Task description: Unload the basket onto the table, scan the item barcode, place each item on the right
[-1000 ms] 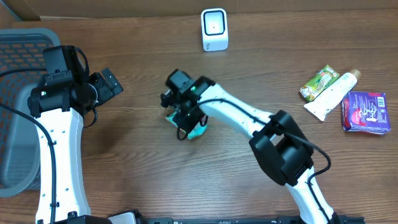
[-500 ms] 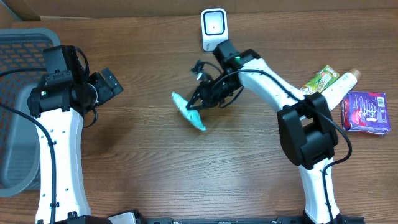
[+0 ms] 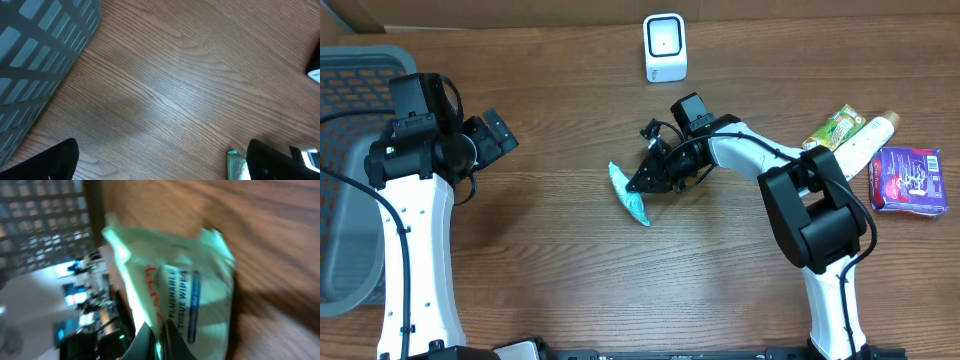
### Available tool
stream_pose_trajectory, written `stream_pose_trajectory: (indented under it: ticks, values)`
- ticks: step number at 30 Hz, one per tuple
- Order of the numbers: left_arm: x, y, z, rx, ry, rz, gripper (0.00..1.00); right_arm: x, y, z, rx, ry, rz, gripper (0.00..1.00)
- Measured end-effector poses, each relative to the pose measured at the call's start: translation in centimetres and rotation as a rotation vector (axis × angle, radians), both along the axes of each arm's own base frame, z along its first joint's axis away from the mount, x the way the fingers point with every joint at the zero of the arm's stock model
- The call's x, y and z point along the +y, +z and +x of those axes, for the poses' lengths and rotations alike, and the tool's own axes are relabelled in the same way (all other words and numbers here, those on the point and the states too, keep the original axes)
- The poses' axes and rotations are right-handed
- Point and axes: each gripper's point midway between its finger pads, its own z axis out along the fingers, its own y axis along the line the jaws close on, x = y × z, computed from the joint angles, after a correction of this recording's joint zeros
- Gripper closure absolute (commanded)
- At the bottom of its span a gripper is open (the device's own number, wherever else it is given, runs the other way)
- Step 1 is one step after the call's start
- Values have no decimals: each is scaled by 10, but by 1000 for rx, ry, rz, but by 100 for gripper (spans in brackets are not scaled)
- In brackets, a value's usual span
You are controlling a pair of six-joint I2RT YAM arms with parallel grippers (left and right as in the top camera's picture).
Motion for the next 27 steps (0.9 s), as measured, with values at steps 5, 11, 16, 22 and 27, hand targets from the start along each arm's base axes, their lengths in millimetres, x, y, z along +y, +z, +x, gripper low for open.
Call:
stream_pose_trajectory:
  ticks: [5,11,16,22,27]
  values:
    - [0,0,0,0,0,0,0,-21,-7,13,-40,-79,-168,96]
    - [0,0,0,0,0,0,0,-73,-36,38,-108,-203,-458,70]
    - [0,0,0,0,0,0,1,-113,-28,53,-197,-253,-644,63]
    - [0,0,0,0,0,0,0,-123,7,60,-295,-218,-685,38]
    - [0,0,0,0,0,0,0,-79,63,46,-380,-147,-501,28]
